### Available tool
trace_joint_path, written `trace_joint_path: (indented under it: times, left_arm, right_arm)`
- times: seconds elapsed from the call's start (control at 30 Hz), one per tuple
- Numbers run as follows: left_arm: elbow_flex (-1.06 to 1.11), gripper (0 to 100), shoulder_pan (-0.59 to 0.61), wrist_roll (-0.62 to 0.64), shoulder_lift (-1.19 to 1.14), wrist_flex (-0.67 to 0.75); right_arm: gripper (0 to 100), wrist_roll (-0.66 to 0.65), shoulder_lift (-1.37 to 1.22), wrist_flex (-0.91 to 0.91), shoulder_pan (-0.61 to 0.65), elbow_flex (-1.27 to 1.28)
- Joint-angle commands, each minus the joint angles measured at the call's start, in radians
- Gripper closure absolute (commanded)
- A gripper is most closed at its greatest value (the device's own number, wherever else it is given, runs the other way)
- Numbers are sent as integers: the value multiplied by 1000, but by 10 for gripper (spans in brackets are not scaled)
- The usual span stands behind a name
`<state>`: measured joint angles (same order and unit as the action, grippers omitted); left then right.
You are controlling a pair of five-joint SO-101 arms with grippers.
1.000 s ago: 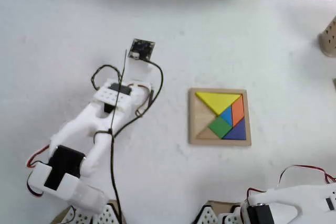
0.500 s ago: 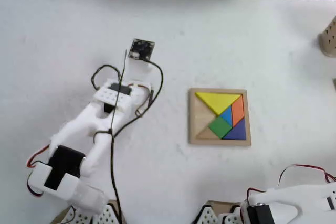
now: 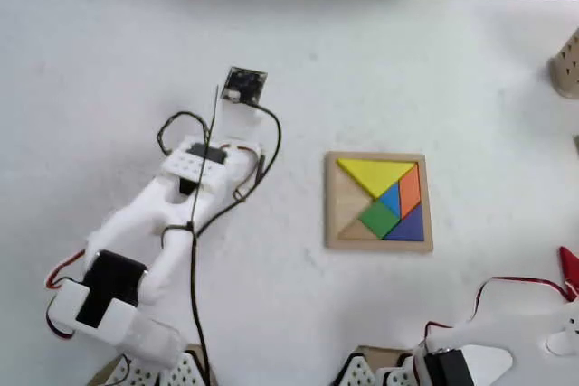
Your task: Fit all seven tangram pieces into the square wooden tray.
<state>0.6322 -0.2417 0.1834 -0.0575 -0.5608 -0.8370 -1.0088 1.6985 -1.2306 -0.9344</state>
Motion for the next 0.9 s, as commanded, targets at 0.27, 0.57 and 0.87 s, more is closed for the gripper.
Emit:
trace_joint_path:
  times: [0.27, 0.57, 0.87]
  left_arm:
    - [-26, 958, -8, -31, 2, -6]
    - [-26, 958, -8, -31, 2, -6]
    - [-26, 958, -8, -31, 2, -6]
  right_arm:
    - [980, 17, 255, 21, 64, 235]
    - [980, 17, 524, -140, 88, 611]
    - [976, 115, 716, -455, 133, 879]
